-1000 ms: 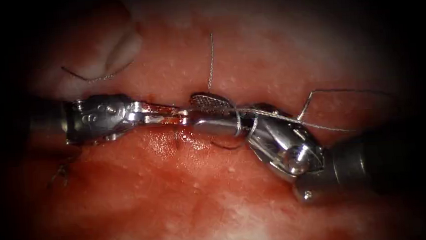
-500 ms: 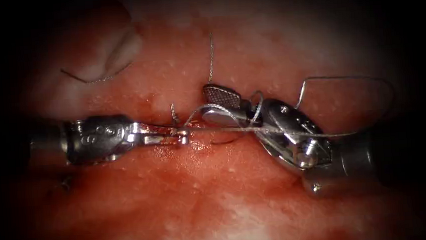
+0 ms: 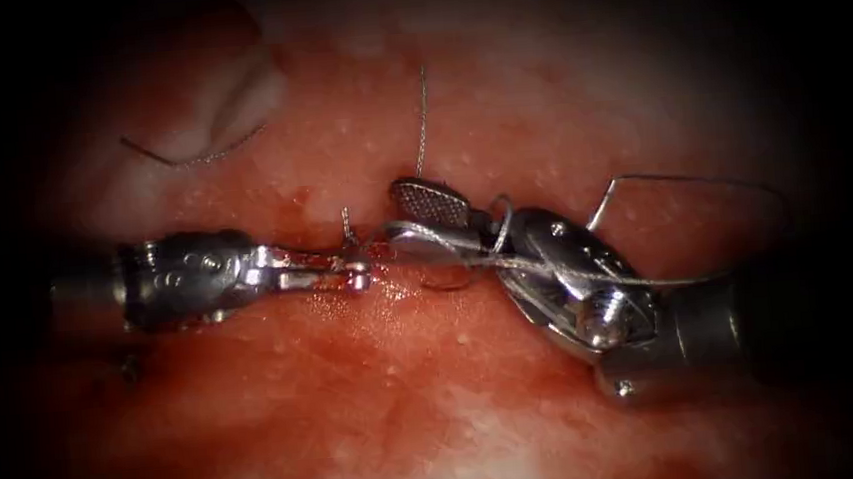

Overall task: Wound Closure
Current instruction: Using the left gripper, wrap two times around the right gripper counter-clockwise.

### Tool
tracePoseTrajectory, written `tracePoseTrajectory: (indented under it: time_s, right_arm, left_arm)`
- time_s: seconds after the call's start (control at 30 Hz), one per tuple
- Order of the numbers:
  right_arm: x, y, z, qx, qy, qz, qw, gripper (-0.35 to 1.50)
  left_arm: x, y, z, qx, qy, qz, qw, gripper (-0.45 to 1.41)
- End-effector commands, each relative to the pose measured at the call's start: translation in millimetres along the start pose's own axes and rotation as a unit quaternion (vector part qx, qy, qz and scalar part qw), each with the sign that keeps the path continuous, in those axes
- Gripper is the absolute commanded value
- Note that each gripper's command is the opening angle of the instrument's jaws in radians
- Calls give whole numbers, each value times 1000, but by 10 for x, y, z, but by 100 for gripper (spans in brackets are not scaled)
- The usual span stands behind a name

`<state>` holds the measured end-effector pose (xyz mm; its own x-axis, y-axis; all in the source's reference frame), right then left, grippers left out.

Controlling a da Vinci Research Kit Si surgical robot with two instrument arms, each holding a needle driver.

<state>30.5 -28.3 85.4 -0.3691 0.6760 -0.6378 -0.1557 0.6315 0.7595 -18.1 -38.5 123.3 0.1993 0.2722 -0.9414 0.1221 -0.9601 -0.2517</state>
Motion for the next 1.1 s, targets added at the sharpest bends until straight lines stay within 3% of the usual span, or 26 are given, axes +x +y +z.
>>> tracePoseTrajectory:
  time_s: [0.03, 0.37, 0.57, 1.1]
  right_arm:
    - [-8, -1, 3, 2, -6, 0, 1000, 29]
    - [-21, -3, 8, -1, -51, -6, 999, 36]
    - [-36, -11, 17, 11, -77, -3, 997, 37]
    - [-25, -18, 20, 31, -61, 13, 998, 39]
  left_arm:
    - [-4, -3, 3, 0, 1, -5, 1000, -45]
    - [50, -47, 1, -6, -8, 16, 1000, -45]
    - [65, -68, 7, -7, -16, 22, 1000, -45]
    - [45, -57, -3, -11, -23, 32, 999, -45]
